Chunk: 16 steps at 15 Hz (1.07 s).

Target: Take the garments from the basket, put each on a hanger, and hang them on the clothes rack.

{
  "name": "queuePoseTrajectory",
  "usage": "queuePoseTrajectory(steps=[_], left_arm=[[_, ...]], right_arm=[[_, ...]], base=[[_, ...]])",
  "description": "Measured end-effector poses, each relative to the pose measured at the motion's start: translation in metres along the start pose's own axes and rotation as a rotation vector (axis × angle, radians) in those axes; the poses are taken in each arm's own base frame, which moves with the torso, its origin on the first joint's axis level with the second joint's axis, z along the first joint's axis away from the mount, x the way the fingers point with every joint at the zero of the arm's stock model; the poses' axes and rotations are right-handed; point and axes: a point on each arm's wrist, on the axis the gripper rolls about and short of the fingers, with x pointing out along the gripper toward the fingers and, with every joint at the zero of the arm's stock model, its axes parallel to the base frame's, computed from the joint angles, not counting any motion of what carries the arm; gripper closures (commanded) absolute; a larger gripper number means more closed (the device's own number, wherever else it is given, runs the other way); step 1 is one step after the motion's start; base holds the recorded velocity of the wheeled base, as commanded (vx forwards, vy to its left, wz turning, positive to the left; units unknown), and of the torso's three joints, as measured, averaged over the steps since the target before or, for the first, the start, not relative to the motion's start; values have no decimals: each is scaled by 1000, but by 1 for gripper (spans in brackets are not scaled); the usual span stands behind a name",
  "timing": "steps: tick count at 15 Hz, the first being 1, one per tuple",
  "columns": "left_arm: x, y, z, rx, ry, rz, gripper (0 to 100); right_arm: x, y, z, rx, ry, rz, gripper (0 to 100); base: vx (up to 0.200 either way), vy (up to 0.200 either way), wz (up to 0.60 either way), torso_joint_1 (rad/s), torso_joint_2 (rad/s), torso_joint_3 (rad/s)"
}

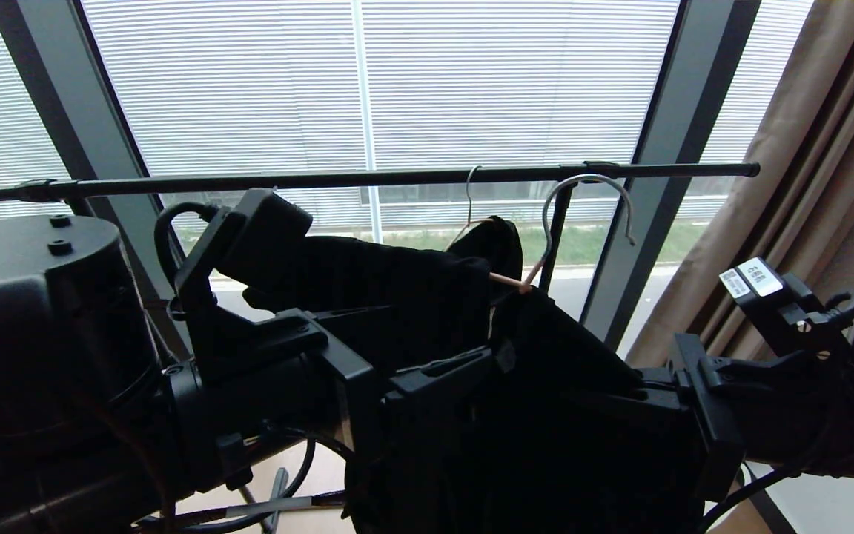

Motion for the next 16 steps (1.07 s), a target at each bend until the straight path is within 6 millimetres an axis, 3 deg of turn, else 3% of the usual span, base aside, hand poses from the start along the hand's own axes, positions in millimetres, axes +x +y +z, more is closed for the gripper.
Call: queuePoseTrajectory(steps=[4, 8, 12, 16], left_arm=[[-27, 5, 1, 6, -10, 67, 0], [-76, 42, -4, -29, 20, 178, 0], [-123, 77, -12, -7, 18, 152, 0], [-131, 88, -26, -33, 57, 43, 0]], right_arm=[[-5, -5, 3, -20, -34, -29, 100], [-12, -4, -3, -41, -59, 87, 100], [-18, -6, -10, -30, -51, 129, 100], [-20, -4, -10, -34, -53, 134, 100]], base=[[0, 0, 0, 0, 0, 0], [0, 0, 0, 0, 0, 0], [0, 0, 0, 0, 0, 0], [0, 0, 0, 0, 0, 0]])
